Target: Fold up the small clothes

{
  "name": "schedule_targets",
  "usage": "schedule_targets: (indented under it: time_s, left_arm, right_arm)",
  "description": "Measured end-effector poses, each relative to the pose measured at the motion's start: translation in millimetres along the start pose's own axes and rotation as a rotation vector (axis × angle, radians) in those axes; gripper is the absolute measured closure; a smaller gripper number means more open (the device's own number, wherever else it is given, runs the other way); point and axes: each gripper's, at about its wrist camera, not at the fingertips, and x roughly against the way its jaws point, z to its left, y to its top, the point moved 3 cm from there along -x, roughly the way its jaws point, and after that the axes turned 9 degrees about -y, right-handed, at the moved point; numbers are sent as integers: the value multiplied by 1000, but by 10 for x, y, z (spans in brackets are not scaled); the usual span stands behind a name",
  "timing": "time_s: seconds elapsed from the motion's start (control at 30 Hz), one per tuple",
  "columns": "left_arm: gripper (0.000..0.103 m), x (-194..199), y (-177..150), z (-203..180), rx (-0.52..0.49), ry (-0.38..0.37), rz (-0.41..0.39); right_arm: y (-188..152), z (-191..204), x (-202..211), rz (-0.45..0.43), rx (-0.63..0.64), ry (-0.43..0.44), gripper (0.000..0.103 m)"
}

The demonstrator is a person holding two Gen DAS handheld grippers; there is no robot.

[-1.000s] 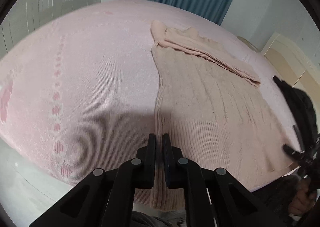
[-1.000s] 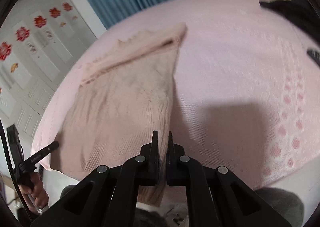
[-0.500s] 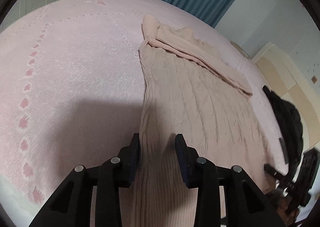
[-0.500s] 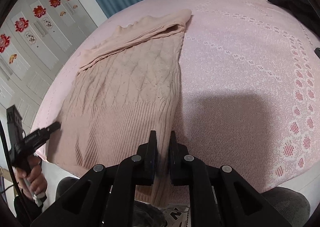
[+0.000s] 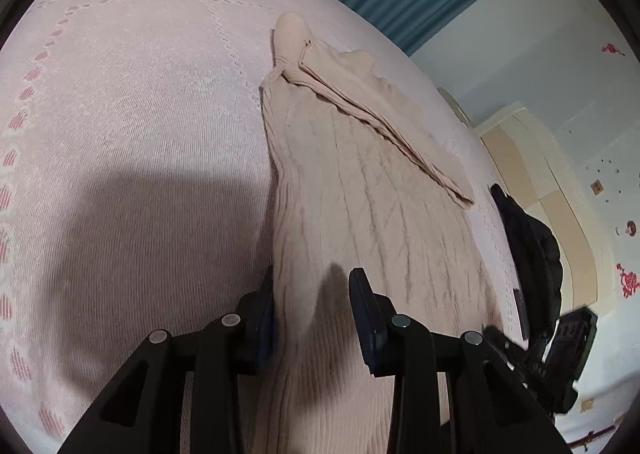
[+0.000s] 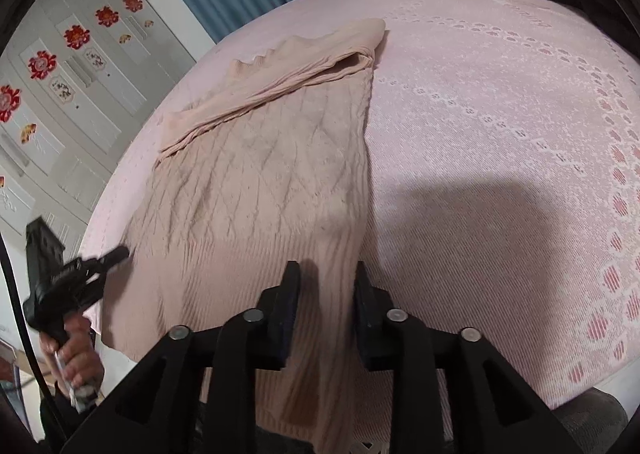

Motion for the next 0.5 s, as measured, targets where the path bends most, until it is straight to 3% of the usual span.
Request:
schedule_targets:
  time_s: [0.2,0.5]
  left_arm:
    - [72,181,-277,-74,-69,15,15]
    - [73,327,-455,-164,-131,70,25]
  right_arm:
    - [-40,179,-1,-24,87,-69,67]
    - [-177,176,73,-27,124,-57,67]
